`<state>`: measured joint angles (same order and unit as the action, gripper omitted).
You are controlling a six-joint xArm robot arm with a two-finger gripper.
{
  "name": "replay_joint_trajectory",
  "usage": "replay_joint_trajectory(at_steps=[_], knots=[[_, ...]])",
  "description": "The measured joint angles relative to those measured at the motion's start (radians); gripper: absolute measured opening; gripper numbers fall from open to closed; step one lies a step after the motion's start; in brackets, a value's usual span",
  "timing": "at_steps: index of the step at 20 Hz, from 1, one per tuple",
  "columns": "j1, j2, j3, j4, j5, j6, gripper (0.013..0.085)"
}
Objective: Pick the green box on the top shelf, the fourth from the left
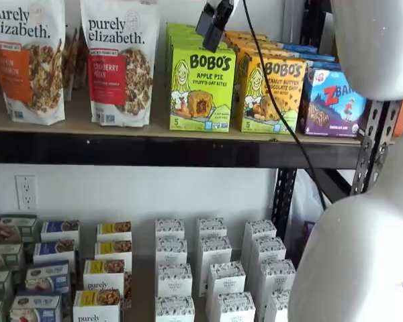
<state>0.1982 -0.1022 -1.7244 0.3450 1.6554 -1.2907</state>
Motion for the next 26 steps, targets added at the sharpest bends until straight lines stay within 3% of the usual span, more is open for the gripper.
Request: replay_joint_trajectory(at_steps=[16, 26], knots=[[-0.049, 0.024, 0.039, -0.029, -0.051, -0.071, 0.085], [-0.059, 0.04, 0.054, -0.05, -0.056, -0.092, 0.085]])
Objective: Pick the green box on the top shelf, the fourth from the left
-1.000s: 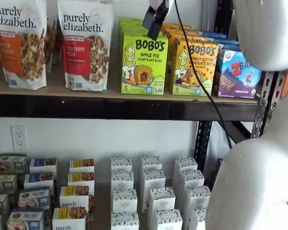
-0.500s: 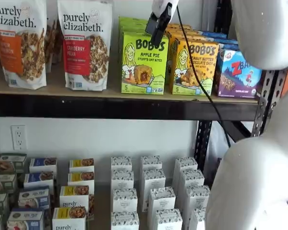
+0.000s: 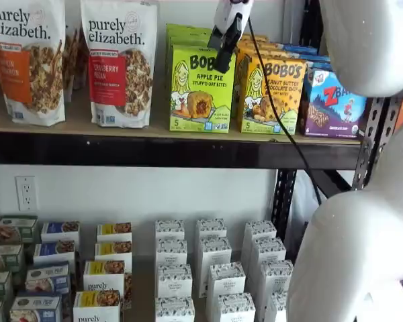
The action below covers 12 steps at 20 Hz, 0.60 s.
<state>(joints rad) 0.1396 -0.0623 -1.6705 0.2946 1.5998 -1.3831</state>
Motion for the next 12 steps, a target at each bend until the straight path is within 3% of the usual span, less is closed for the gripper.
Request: replay_joint_trajectory(at_steps=[12], knots=[[0.003, 0.0, 0.03, -0.015, -0.048, -0.007, 0.085]])
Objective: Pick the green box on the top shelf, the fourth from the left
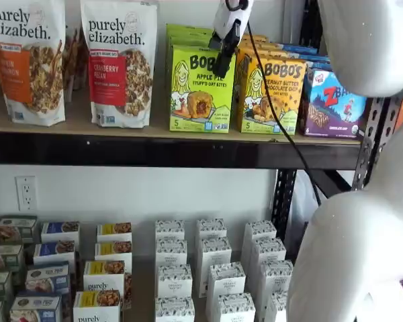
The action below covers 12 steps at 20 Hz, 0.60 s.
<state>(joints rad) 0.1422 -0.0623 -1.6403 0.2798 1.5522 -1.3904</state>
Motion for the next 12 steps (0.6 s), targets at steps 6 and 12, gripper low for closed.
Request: replay_joint_trajectory(at_steps=[6, 12], knots=[[0.0, 0.0, 0.006, -0.006, -0.005, -0.002, 0.073], [-0.002, -0.003, 0.009, -0.006, -0.004, -0.004, 0.061]])
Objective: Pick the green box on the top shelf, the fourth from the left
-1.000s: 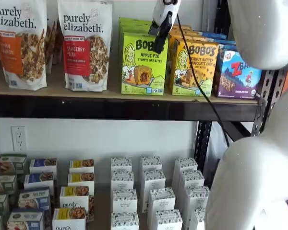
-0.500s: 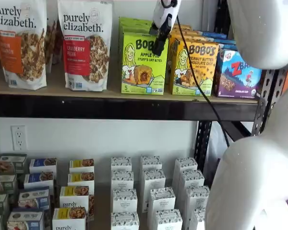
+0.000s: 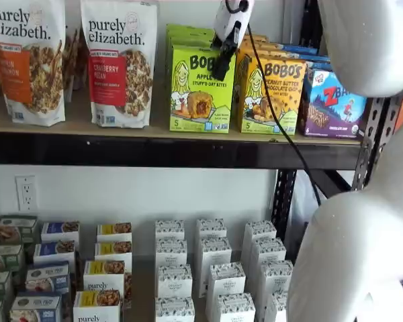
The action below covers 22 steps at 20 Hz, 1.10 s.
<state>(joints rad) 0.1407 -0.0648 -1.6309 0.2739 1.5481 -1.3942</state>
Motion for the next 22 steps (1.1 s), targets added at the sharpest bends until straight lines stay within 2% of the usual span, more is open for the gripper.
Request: replay_joint_trajectory(at_steps=[1, 22], knots=[[0.0, 0.0, 0.0, 0.0, 0.001, 0.0, 0.057], [0.008, 0.008, -0.014, -0.001, 0.02, 0.009, 0.057]])
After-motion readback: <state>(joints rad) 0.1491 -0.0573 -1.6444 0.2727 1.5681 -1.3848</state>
